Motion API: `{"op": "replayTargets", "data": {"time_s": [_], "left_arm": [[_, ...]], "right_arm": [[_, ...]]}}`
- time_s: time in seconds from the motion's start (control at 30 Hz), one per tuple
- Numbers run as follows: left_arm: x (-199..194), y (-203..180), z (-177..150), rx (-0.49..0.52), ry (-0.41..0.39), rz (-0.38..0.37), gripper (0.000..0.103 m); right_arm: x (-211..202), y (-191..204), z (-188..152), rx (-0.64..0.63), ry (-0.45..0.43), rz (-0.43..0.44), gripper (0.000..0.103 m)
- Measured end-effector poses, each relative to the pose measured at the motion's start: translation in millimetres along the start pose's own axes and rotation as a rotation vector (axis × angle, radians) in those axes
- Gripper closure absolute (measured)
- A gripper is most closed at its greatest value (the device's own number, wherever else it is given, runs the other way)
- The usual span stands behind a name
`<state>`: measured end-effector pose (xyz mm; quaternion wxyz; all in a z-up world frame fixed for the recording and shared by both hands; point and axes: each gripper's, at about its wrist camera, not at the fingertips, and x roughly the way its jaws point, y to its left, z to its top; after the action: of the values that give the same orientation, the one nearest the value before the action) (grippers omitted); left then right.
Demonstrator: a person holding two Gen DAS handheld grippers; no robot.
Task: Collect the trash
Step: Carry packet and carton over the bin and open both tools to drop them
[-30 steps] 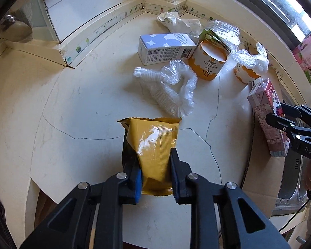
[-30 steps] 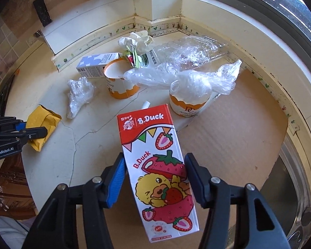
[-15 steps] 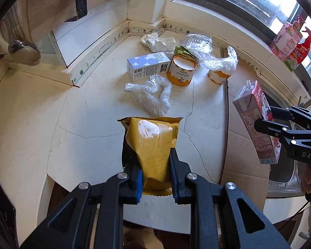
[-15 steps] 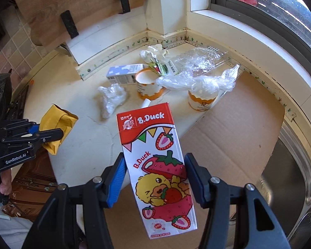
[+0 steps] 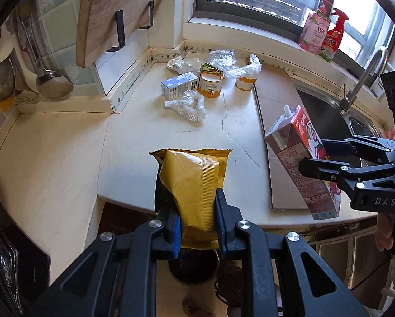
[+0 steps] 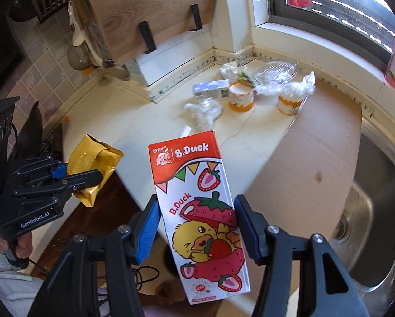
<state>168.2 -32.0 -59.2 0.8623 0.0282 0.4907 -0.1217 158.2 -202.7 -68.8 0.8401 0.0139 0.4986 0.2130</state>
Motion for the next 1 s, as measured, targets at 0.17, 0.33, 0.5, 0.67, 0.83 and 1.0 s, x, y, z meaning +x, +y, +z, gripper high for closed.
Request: {"op": "replayTargets", "data": {"time_s": [0.17, 0.33, 0.5, 0.67, 0.83, 1.0], "left_arm": [[-22, 14, -55, 0.014, 0.016, -0.025, 0.084], [-27, 28, -106, 0.013, 0.066, -0.044, 0.084], [-13, 39, -146, 0.006, 0.140, -0.075, 0.084], [24, 41, -179, -0.016, 0.239, -0.104, 0.083], [91, 44, -214, -0.043, 0.348, -0.100, 0.083], [176, 42, -254, -0.035, 0.449, -0.078, 0.083]], "right_arm": [[-2, 49, -46, 0.045, 0.003, 0.013, 0.046], [12, 87, -94, 0.107, 0.048, 0.032, 0.046], [36, 103, -135, 0.192, 0.127, 0.049, 0.046], [70, 96, -171, 0.300, 0.213, 0.055, 0.046], [130, 67, -216, 0.451, 0.301, 0.057, 0.046], [201, 35, -264, 0.586, 0.368, 0.046, 0.046]]}}
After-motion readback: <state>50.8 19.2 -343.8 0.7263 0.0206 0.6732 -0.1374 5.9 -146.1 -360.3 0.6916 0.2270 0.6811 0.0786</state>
